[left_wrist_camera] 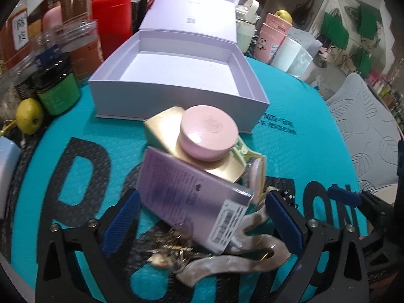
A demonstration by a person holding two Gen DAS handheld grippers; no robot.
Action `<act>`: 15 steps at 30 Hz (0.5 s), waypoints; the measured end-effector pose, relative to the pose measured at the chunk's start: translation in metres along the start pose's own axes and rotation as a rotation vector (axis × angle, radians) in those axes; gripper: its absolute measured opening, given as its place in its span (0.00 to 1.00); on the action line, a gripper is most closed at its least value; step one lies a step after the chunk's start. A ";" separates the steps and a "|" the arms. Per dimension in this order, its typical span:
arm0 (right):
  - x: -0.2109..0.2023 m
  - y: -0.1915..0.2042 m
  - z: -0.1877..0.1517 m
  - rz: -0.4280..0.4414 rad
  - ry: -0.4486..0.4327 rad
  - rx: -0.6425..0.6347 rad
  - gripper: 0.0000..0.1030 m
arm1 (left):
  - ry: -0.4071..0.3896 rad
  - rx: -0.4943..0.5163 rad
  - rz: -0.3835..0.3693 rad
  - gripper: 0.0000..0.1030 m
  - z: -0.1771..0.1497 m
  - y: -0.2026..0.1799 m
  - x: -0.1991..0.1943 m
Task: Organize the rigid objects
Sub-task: 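Grasp the purple Manta Ray box with the left tool while the right tool grasps the polka-dot scrunchie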
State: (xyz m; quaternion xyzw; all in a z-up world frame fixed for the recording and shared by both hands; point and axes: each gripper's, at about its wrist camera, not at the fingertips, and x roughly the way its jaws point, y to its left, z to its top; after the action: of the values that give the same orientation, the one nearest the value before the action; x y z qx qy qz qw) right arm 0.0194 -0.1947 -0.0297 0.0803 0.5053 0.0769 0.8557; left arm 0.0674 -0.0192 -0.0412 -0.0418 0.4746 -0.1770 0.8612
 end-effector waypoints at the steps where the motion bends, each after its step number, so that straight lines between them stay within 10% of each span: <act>1: 0.000 0.000 0.000 0.000 0.001 0.002 1.00 | 0.000 0.002 0.000 0.85 0.001 -0.001 0.001; 6: -0.001 -0.002 -0.001 -0.004 -0.002 0.012 1.00 | 0.007 -0.026 -0.027 0.58 0.002 0.005 0.004; 15: 0.003 0.005 -0.002 0.020 0.012 -0.002 1.00 | -0.044 -0.107 0.014 0.47 -0.010 0.038 -0.018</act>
State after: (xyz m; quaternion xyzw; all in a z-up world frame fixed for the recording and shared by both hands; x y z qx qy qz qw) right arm 0.0188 -0.1888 -0.0326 0.0841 0.5097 0.0862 0.8519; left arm 0.0603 0.0237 -0.0410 -0.0885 0.4645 -0.1443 0.8692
